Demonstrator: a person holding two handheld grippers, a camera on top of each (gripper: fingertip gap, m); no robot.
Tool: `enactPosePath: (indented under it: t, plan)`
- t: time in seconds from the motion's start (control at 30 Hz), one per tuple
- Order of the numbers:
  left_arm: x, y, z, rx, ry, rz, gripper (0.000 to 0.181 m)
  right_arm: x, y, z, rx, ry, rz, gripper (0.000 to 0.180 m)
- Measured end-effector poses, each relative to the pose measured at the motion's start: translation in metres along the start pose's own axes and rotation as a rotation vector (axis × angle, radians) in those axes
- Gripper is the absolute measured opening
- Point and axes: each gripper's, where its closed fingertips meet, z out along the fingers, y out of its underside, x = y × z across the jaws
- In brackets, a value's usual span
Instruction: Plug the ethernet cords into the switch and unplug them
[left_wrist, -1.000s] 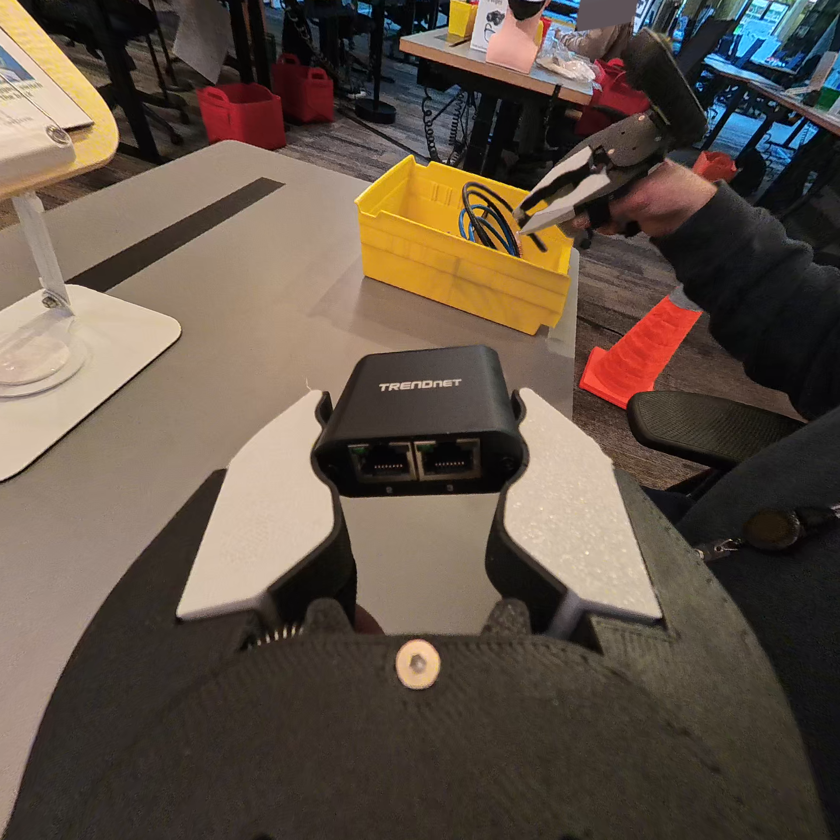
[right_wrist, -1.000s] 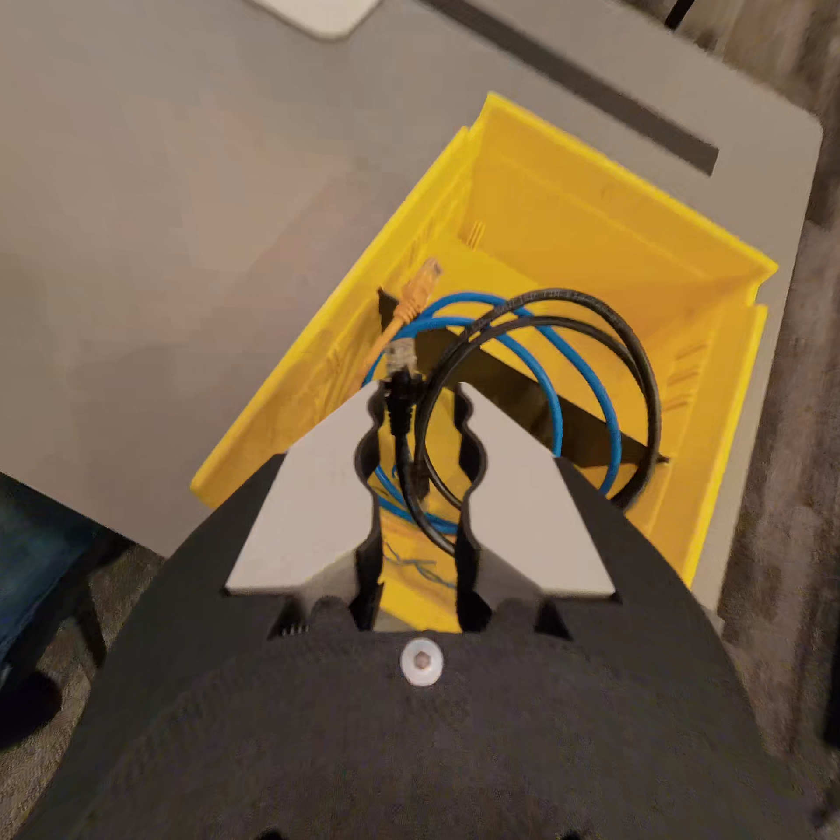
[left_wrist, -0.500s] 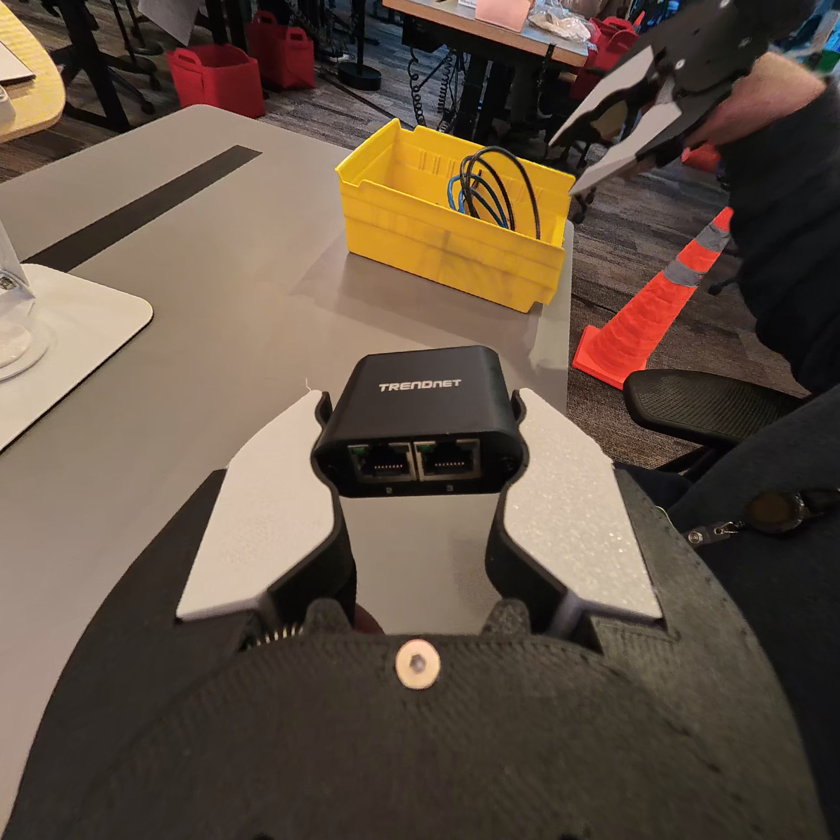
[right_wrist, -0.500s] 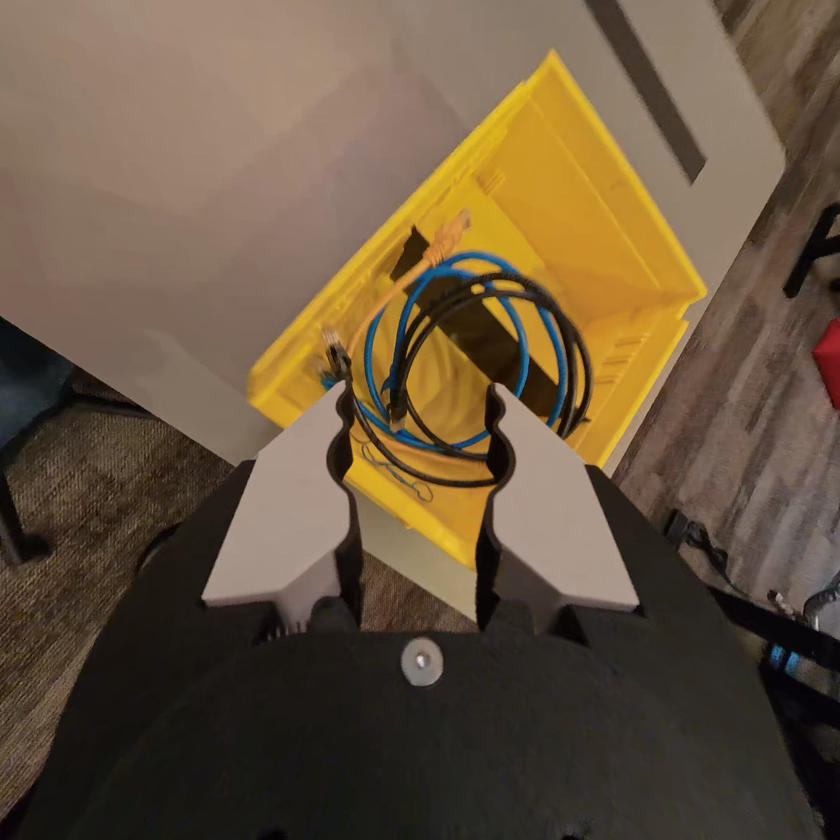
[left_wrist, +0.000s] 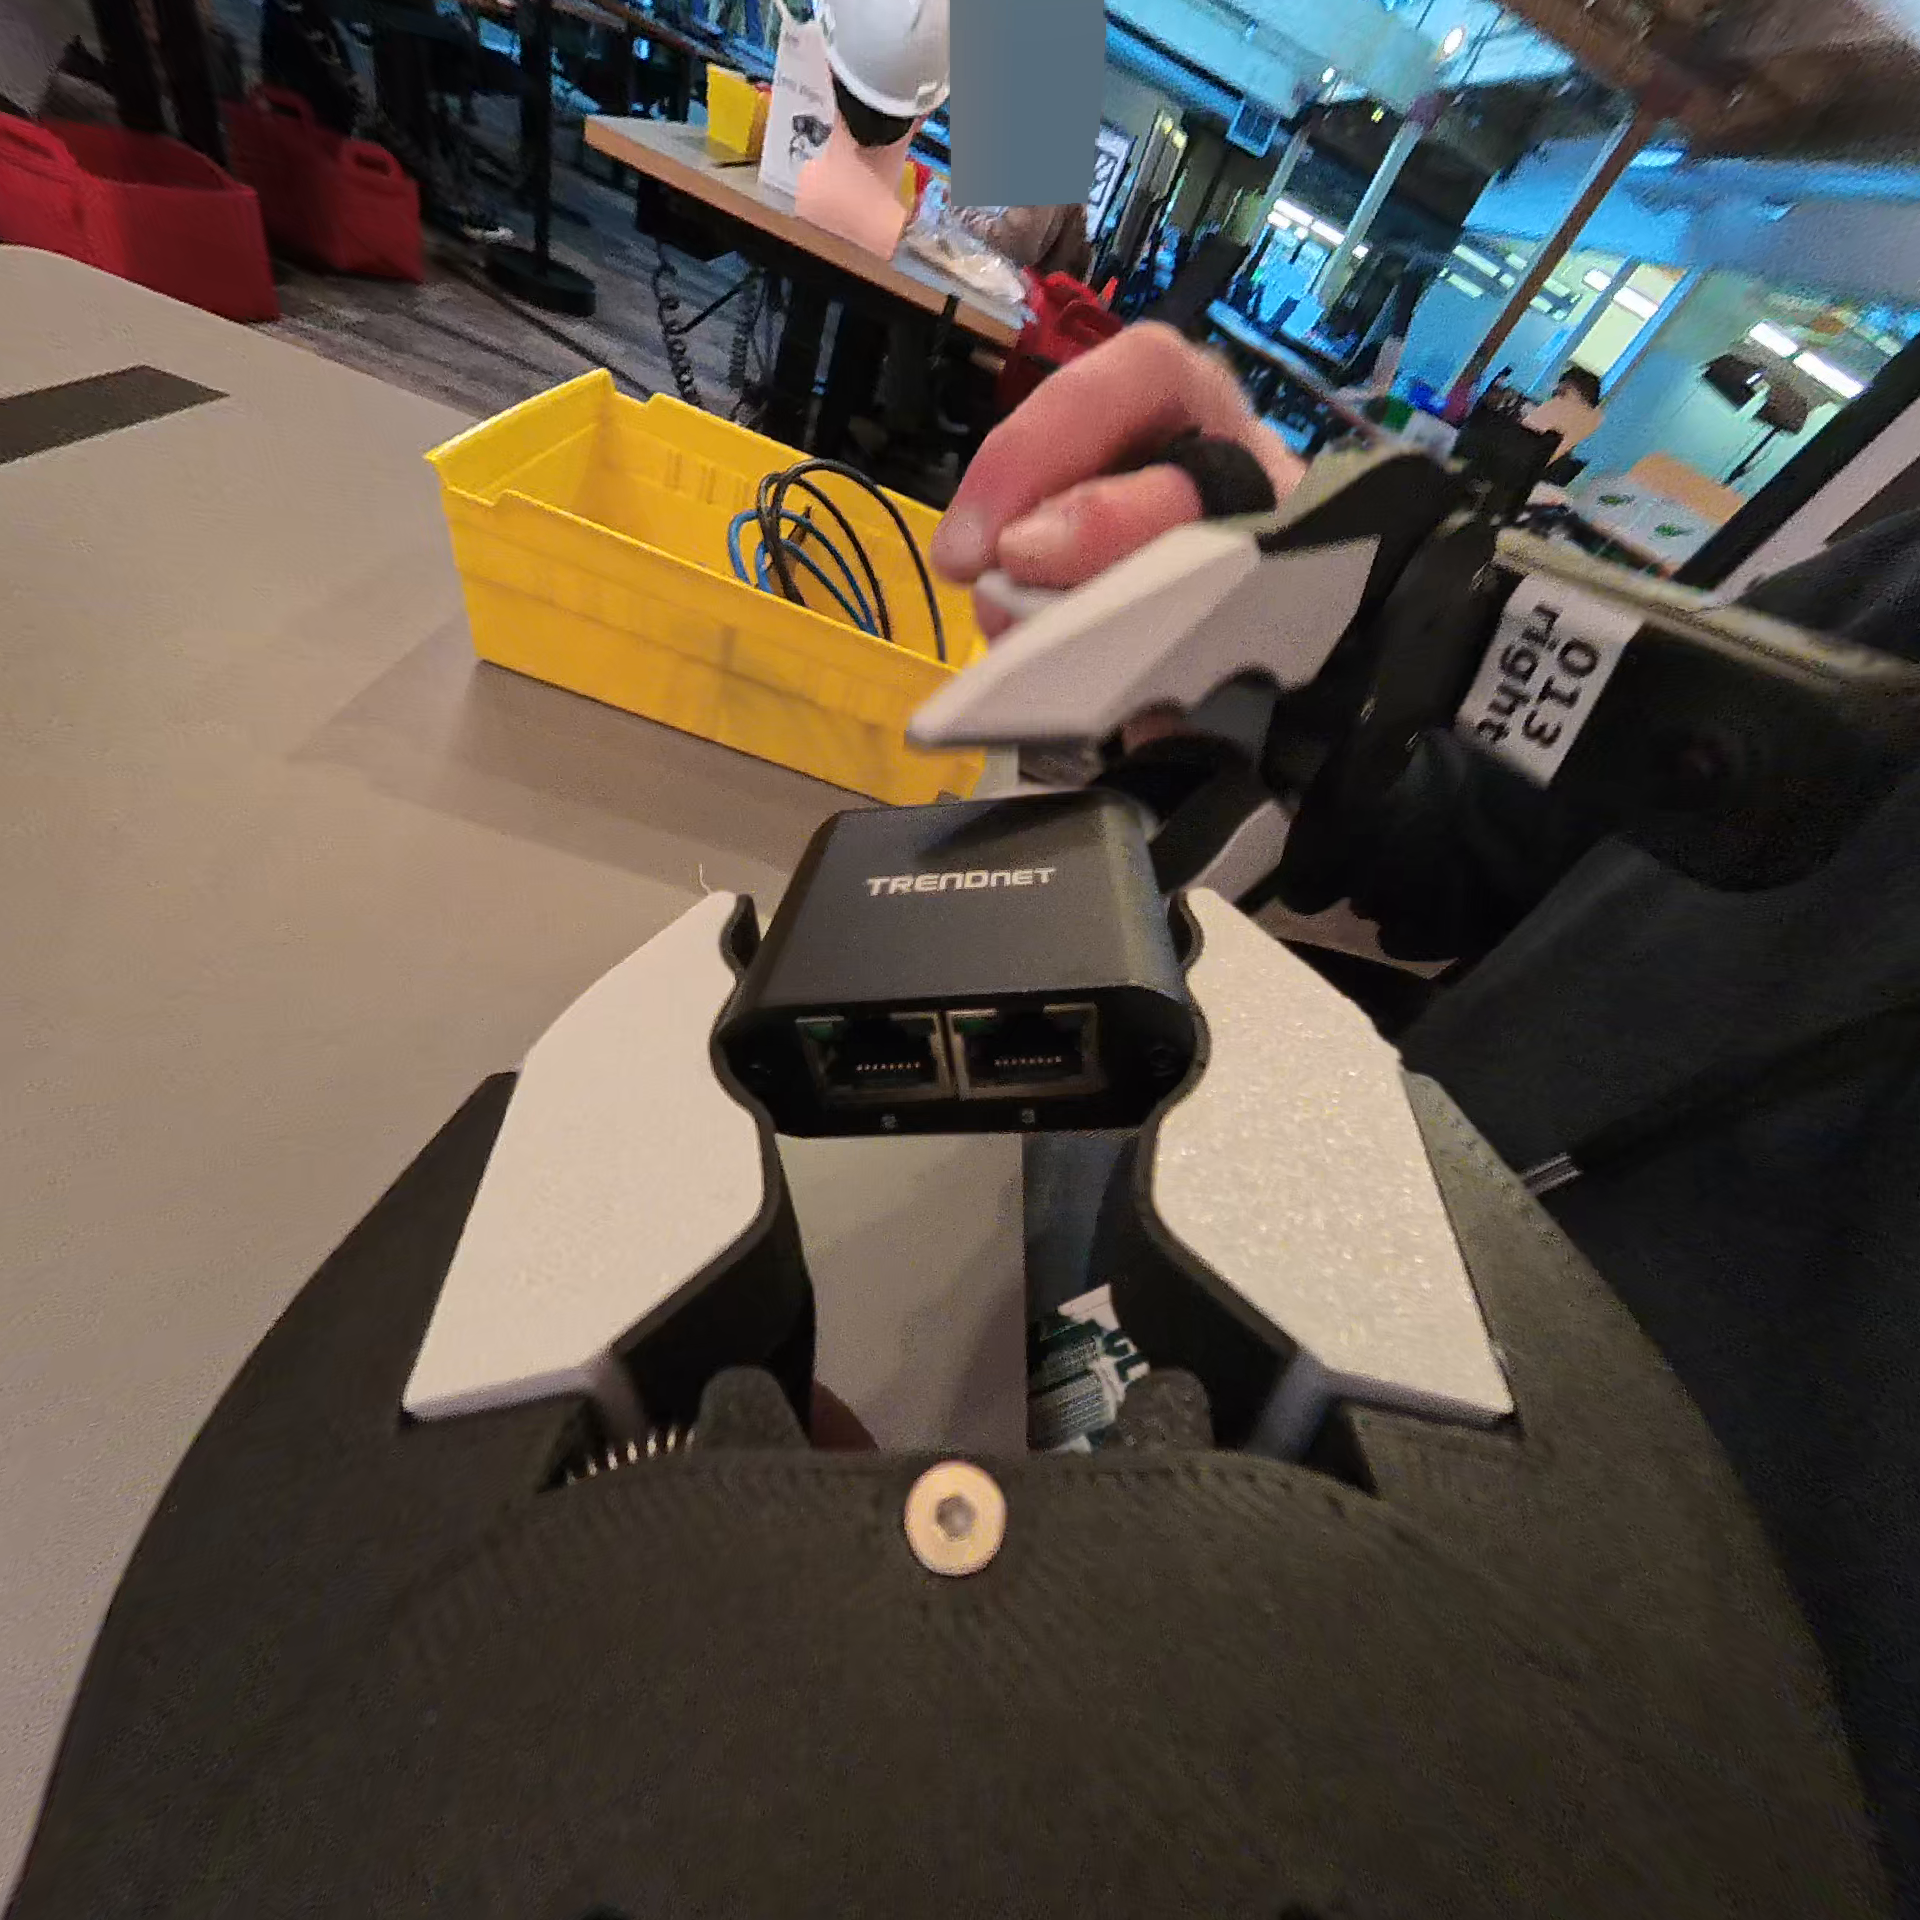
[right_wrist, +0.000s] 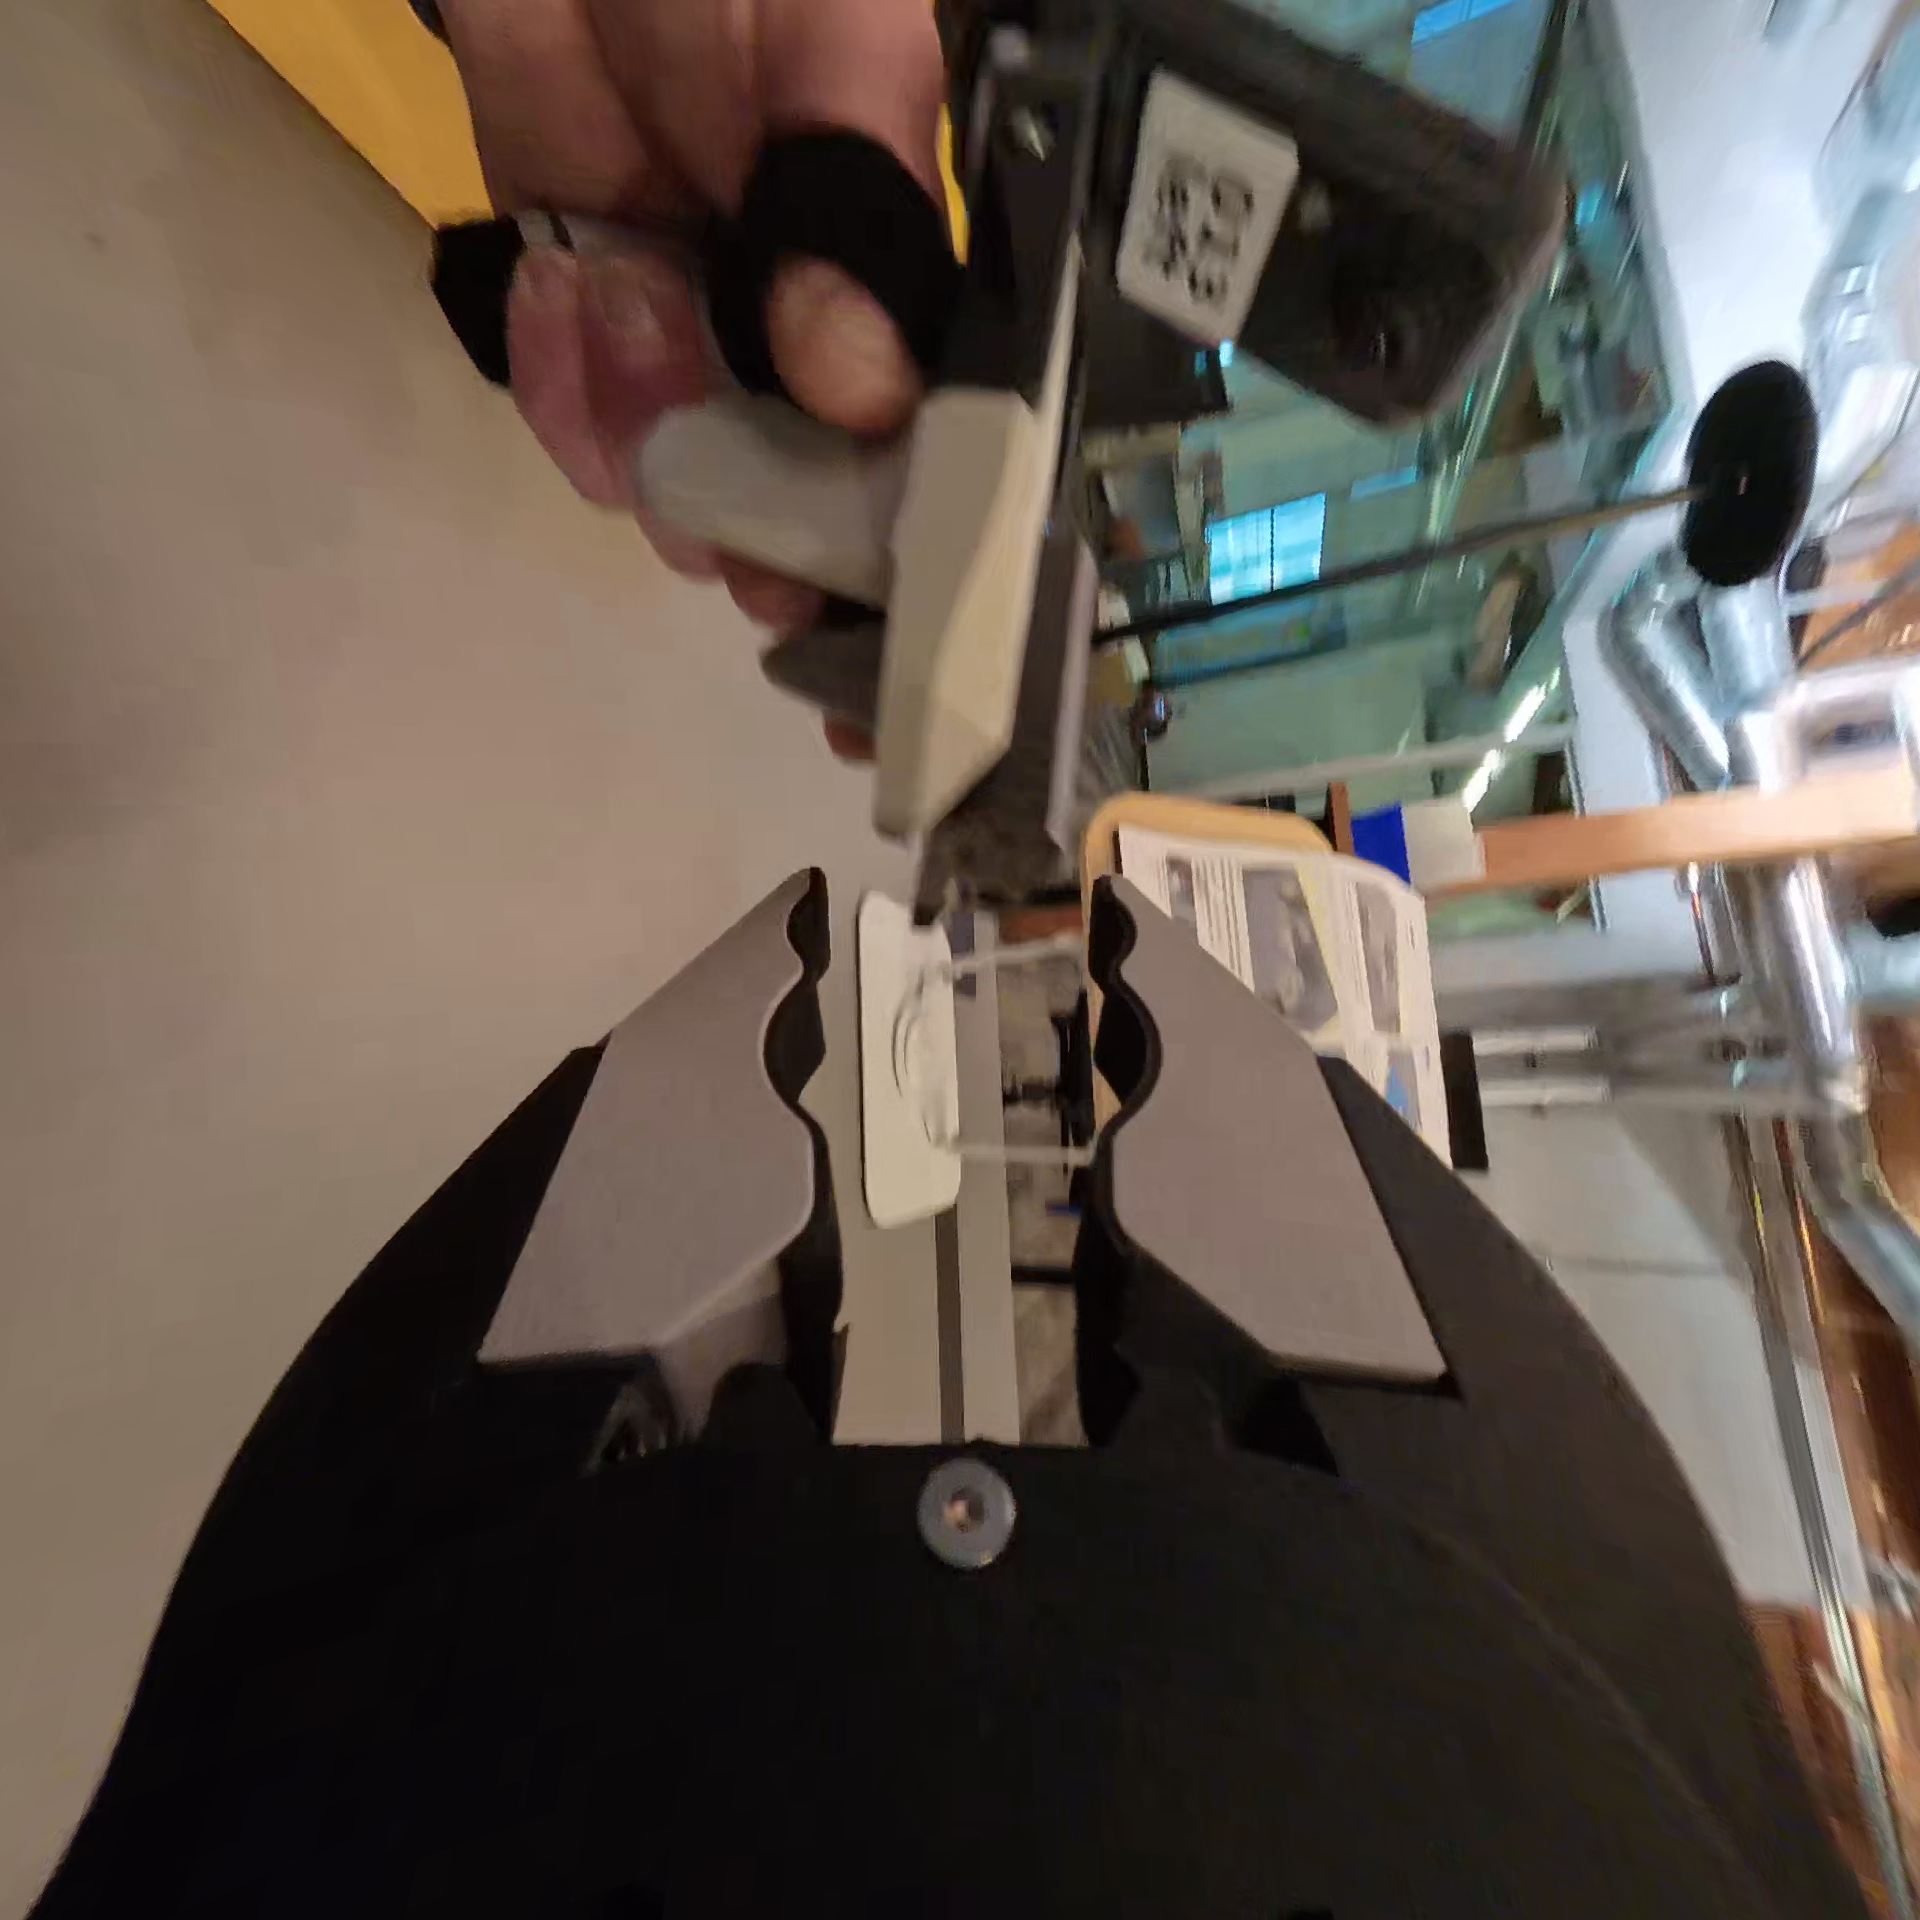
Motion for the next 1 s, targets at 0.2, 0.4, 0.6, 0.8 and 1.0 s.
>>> enactPosePath:
  t: [0.2,0.4,0.6,0.8,1.0]
  plan:
    - [0.010,-0.003,0.002,0.034,0.076,-0.020,0.073,0.006,-0.021,0.006,0.131,-0.006,0.021,0.023]
    - [0.009,-0.010,-0.013,-0.018,-0.034,0.063,0.081,0.040,0.017,-0.023,0.031,-0.019,0.109,0.022]
    - [-0.015,-0.021,-0.054,-0.069,-0.276,0.191,0.066,0.072,0.211,-0.093,-0.558,-0.157,0.184,0.022]
    - [-0.035,-0.008,-0.080,-0.109,-0.401,0.179,0.065,0.020,0.373,-0.150,-0.986,-0.484,0.333,0.022]
    - [-0.045,0.009,-0.097,-0.143,-0.478,0.159,0.065,-0.037,0.451,-0.147,-1.147,-0.686,0.352,0.022]
